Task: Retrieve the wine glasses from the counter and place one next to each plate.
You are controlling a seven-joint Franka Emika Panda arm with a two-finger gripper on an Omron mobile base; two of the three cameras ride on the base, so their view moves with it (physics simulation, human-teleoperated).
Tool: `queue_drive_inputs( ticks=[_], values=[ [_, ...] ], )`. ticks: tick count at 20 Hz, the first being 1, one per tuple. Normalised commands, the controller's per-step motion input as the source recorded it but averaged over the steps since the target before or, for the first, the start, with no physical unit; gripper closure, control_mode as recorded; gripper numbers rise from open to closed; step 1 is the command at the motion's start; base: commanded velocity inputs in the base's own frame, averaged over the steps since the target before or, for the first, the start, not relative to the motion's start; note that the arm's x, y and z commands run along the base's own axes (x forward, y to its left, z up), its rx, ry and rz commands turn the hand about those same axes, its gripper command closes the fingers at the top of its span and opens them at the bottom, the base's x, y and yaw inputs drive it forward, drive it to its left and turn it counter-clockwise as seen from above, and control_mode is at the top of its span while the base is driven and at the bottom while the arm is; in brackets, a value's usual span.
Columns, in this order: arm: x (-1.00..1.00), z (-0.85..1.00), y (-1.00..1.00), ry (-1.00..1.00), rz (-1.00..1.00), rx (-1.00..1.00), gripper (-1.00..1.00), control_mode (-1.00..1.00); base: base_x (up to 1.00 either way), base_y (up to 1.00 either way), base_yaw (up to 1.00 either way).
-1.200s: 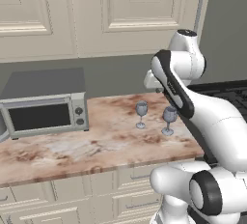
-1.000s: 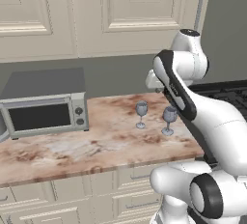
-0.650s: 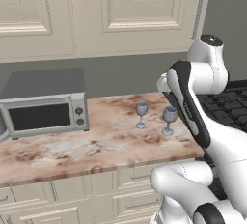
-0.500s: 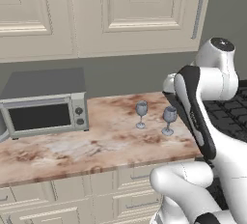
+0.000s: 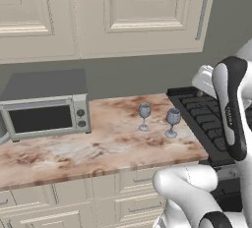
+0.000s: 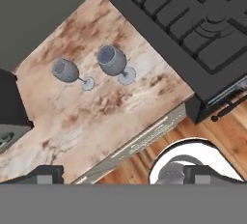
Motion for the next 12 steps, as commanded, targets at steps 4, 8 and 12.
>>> queue_drive_inputs(
  ticks=[4, 8, 12],
  values=[
    [-0.14, -0.12, -0.33, 0.2, -0.31, 0.48, -1.0, -1.0, 0.0, 0.0, 0.0],
    [-0.03, -0.59, -0.16, -0.01, -0.22, 0.45, -1.0, -1.0, 0.0, 0.0, 0.0],
    [-0.03, -0.67, -0.1, 0.0, -0.29, 0.4, -1.0, -1.0, 0.0, 0.0, 0.0]
  ],
)
